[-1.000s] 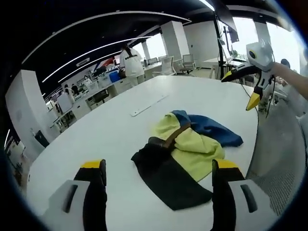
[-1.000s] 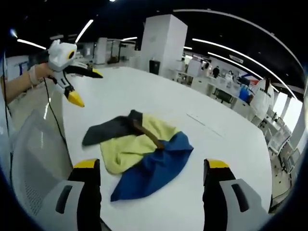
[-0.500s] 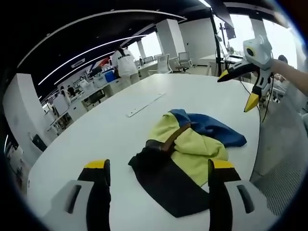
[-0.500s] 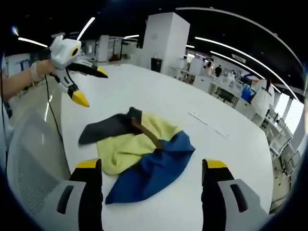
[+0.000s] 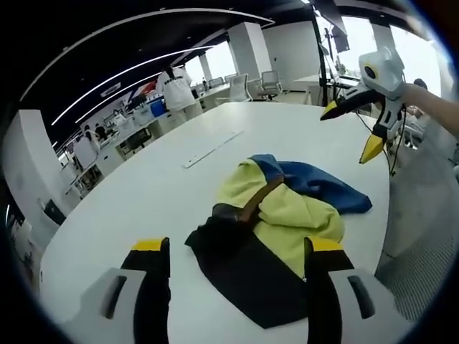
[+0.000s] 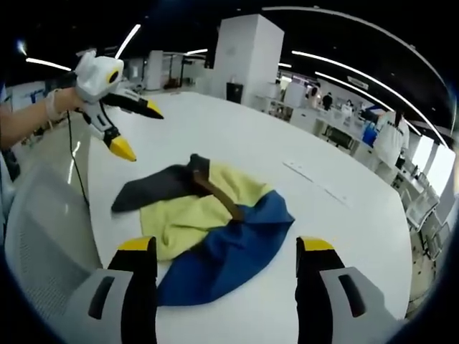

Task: Fold the garment on the visible template until the final outline fits inside the template.

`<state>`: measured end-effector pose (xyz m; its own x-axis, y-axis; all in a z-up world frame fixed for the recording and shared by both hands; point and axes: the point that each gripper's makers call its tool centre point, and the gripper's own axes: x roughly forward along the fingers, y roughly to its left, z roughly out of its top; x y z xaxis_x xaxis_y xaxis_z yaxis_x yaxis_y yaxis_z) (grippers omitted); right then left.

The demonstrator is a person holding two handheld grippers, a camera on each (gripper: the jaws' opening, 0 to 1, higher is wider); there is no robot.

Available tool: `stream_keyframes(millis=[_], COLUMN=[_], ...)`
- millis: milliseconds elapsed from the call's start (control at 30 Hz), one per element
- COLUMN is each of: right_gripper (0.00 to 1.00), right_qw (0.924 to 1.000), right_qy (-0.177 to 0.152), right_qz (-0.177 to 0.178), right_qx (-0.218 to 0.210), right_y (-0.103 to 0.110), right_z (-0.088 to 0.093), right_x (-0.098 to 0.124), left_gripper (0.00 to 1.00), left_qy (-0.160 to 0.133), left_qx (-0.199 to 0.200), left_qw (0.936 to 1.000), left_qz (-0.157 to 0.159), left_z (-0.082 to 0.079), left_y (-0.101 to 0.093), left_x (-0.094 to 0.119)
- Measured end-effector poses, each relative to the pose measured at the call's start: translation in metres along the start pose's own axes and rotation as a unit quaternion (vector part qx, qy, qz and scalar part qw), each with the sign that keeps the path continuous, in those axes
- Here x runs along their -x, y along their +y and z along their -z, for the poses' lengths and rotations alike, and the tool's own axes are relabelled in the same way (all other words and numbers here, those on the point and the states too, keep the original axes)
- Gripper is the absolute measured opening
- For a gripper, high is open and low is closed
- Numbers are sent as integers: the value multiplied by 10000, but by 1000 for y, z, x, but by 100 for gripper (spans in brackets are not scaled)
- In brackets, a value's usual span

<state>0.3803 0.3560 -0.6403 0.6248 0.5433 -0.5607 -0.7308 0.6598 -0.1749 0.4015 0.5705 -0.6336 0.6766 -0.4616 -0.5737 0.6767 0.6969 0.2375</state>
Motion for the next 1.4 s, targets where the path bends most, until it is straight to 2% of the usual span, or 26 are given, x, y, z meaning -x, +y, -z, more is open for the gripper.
stream_keyframes(millis=[400,767,1133,1400], right_gripper=[70,66,63,59], right_qw=[10000,10000,9998,9997], right_qy=[56,69,196,230], right_qz=[18,45,43,27], right_qx=[-28,3,50,61], right_y=[-8,-15,-19,-21], right_z=[1,-3,2,3], right_x=[-15,-28,-42,-51], left_gripper=[70,70,60,56], left_qy=[120,122,171,196], left_qx=[-85,-300,-411,-453], left_qw=[9998,9994,9987,9984], left_qz=[94,108,266,281], left_z=[2,-4,-4,-1], left_y=[0,4,0,0], left_x=[-15,-33,-49,-55])
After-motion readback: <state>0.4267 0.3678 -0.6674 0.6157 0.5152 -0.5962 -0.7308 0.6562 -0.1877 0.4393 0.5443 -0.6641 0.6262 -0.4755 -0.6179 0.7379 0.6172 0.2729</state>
